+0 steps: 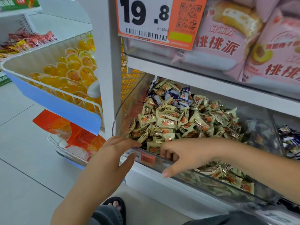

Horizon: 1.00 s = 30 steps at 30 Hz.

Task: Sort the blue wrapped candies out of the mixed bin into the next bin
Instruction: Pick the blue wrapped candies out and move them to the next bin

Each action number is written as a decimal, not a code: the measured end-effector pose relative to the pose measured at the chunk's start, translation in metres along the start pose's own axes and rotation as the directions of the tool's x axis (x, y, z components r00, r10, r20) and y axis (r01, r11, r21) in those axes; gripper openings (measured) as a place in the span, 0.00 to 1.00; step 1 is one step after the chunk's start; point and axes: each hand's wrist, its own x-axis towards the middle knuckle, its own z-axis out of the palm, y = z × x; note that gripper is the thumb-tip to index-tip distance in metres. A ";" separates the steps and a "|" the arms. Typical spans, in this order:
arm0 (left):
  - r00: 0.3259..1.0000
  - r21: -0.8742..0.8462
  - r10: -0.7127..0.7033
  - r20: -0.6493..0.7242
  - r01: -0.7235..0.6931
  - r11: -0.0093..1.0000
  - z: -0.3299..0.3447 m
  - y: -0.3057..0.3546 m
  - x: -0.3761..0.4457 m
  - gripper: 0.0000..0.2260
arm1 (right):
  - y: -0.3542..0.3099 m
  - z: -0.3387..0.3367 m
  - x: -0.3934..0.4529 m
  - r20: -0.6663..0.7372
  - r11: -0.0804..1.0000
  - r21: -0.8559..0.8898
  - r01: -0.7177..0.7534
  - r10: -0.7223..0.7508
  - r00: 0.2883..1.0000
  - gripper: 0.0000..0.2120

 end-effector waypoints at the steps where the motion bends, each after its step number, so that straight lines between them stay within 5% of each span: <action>1: 1.000 0.010 0.005 0.001 -0.005 1.000 0.000 0.000 0.000 0.12 | 0.004 0.001 -0.004 -0.020 0.993 0.118 0.018 -0.016 1.000 0.23; 5: 1.000 0.024 0.000 -0.014 0.001 1.000 0.003 0.000 0.003 0.11 | 0.007 0.007 -0.019 -0.297 0.857 0.478 0.195 -0.051 0.953 0.07; 9: 0.999 0.047 -0.007 -0.038 0.009 0.999 0.005 0.004 0.004 0.11 | 0.015 0.013 -0.062 -0.653 0.811 0.486 0.327 0.088 0.752 0.03; 11: 0.999 0.070 -0.004 -0.038 0.006 0.998 0.008 0.006 0.004 0.11 | 0.027 0.025 -0.097 -0.804 0.821 0.434 0.371 0.167 0.571 0.03; 13: 0.999 0.076 0.002 -0.033 0.001 0.997 0.009 0.008 0.004 0.11 | 0.048 0.045 -0.130 -0.907 0.842 0.402 0.359 0.313 0.282 0.05; 15: 1.000 0.080 0.010 -0.027 -0.008 0.997 0.010 0.010 0.003 0.12 | 0.074 0.065 -0.156 -0.906 0.876 0.410 0.254 0.422 0.006 0.06; 16: 1.000 0.083 0.014 -0.025 -0.012 0.996 0.010 0.011 0.003 0.12 | 0.085 0.072 -0.166 -0.896 0.889 0.427 0.162 0.441 -0.059 0.07; 19: 1.000 0.080 -0.007 -0.020 0.009 0.997 0.009 0.013 0.000 0.12 | 0.101 0.083 -0.181 -0.897 0.896 0.442 -0.041 0.442 -0.010 0.10; 23: 0.999 0.045 -0.041 -0.027 0.043 0.998 0.009 0.016 -0.004 0.14 | 0.066 0.069 -0.161 -0.962 0.959 0.271 0.083 0.268 0.048 0.05; 28: 0.998 -0.004 -0.057 -0.034 0.057 0.998 0.002 0.016 -0.011 0.14 | 0.016 0.023 -0.068 -0.819 0.946 0.123 0.301 -0.074 0.569 0.09; 30: 0.998 -0.031 -0.049 -0.048 0.048 0.998 0.000 0.014 -0.014 0.15 | 0.004 0.005 -0.022 -0.691 0.954 0.025 0.299 -0.200 0.695 0.09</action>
